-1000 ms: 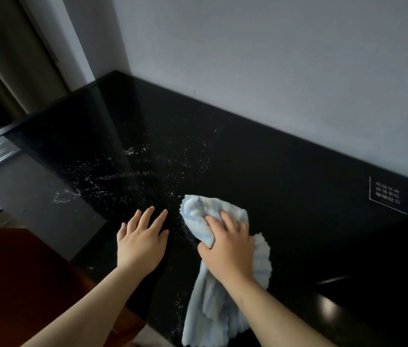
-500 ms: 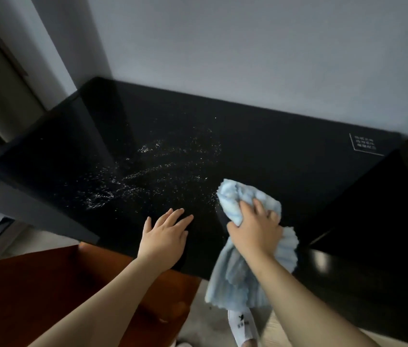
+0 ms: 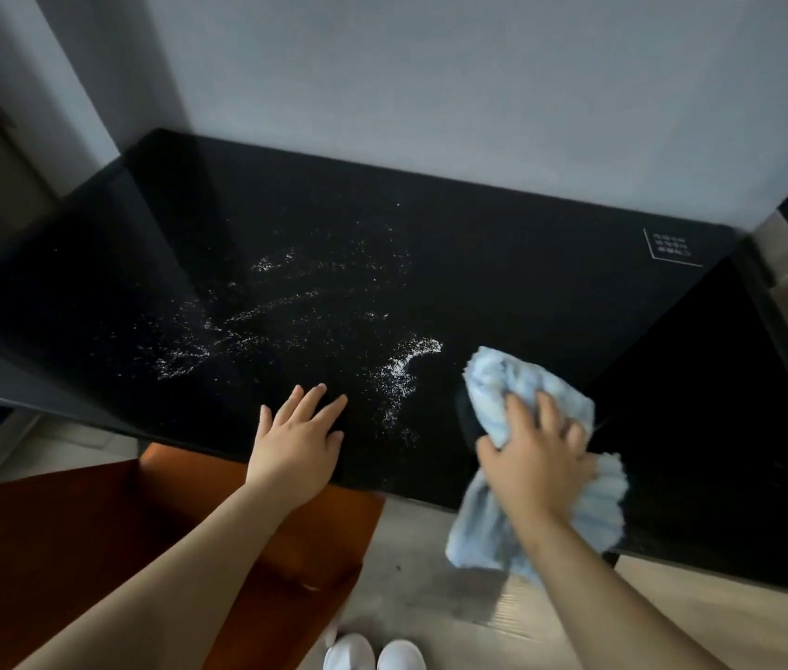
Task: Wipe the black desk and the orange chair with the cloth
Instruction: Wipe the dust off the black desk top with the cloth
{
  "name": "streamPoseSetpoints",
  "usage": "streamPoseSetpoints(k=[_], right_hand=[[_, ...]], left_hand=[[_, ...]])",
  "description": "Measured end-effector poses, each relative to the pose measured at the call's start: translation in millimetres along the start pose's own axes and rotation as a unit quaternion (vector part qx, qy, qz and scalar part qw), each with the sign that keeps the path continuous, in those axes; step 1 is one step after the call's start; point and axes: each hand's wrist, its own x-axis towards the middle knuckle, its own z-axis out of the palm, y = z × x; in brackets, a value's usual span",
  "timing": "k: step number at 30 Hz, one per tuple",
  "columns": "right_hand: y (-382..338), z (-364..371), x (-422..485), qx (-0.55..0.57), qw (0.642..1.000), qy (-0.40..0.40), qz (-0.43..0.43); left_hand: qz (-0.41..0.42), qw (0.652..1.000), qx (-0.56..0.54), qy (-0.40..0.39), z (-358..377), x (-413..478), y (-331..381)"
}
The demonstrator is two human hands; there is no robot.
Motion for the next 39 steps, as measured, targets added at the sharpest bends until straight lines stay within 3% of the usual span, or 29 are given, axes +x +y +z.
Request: streamPoseSetpoints(k=[4,7,9,12,13,16,22,24,26,27,29,31,33,37,39], right_hand=[[-64,4,-21,0.092,0.989,-0.024,-0.113],[-54,-5,-11,0.183,0.975,-0.017,-0.127],[-16,-11,3,0.164,0.984,0.041,-0.058],[36,-15,11,0.081,0.990,0.014,0.117],[39,-14,7,0.060,0.989,0.005,0.132],[5,-6,-15,-0.002,0.998,-0.017,0.060],[-83,7,-42,0.054,0.998,-0.027,-0.030],[-105,8,-42,0.119,0.990,-0.052,-0.048],[-118,-2,-38,0.228,0.973,-0.017,-0.042],[-117,-7,-36,0.250,0.968,0.026,-0.020],[-102,-12,-35,0.193,0.972,0.112,0.070],[-87,-9,-41,0.110,0.969,0.078,0.206],[-97,-1,-55,0.081,0.962,0.027,0.258],[-166,13,-68,0.093,0.984,0.006,0.155],[-189,12,-67,0.175,0.977,0.007,0.121]], left_hand=[[-0.012,1.000,0.002,0.009,0,-3,6],[-0.014,1.000,0.004,0.019,1,-6,7],[-0.010,1.000,0.005,0.021,2,-7,7],[-0.010,1.000,0.007,0.018,3,-7,6],[-0.010,1.000,0.009,0.019,3,-7,6],[-0.005,1.000,0.008,0.014,1,-6,6],[0.081,0.993,0.078,-0.022,-11,-5,-18],[0.119,0.988,0.095,-0.041,-19,-3,-33],[0.143,0.983,0.105,-0.047,-29,-3,-51],[0.146,0.983,0.105,-0.045,-33,-4,-60],[0.145,0.984,0.102,-0.032,-42,-6,-79],[0.146,0.985,0.096,-0.017,-51,-7,-97],[0.144,0.986,0.077,-0.018,-58,-6,-114],[0.135,0.990,0.036,-0.034,-69,-6,-138],[0.123,0.992,0.007,-0.027,-74,-6,-148]])
